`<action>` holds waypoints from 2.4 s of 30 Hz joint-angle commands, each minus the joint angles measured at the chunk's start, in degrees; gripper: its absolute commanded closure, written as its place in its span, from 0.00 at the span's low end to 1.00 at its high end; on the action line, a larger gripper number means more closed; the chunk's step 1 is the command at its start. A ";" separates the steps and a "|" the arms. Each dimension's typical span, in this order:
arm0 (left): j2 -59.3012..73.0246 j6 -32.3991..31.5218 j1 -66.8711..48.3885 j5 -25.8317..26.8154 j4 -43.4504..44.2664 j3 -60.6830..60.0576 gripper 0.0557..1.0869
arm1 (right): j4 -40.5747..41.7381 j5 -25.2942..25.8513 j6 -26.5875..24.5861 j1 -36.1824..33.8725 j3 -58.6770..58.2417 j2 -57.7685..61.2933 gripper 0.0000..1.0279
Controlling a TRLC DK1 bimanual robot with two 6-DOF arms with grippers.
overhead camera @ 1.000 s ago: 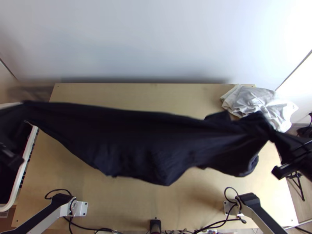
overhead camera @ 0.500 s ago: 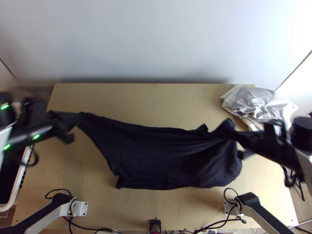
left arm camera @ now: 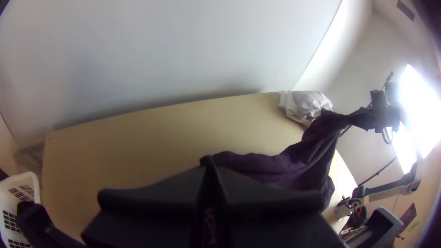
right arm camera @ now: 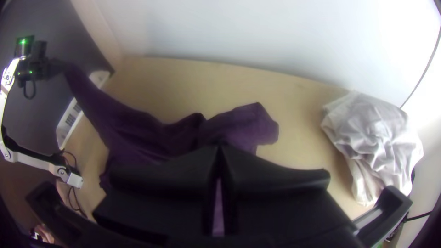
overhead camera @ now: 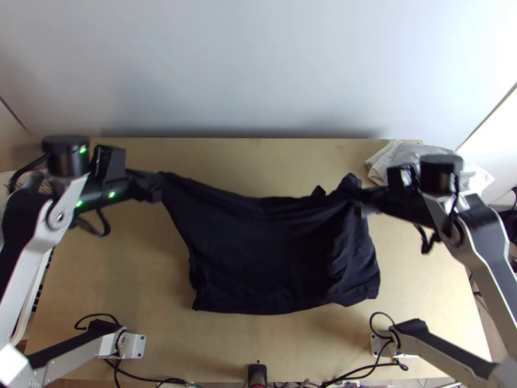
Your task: Fold the t-shirt
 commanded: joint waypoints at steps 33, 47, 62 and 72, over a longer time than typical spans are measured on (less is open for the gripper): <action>32.87 -1.40 4.35 -8.81 20.01 12.93 0.97 | 21.86 9.14 -3.45 -0.83 10.90 30.70 0.97; 15.73 0.80 -1.18 -8.20 22.64 -14.67 0.96 | 21.42 9.23 -2.21 -0.74 -11.95 18.48 0.97; -1.67 -0.61 -8.04 -8.20 24.14 -38.48 0.97 | 16.41 9.23 -2.21 -0.57 -31.90 3.89 0.89; -2.55 -1.93 -8.30 -8.81 26.07 -41.82 0.97 | 13.60 9.14 -0.90 -0.57 -24.43 3.54 0.15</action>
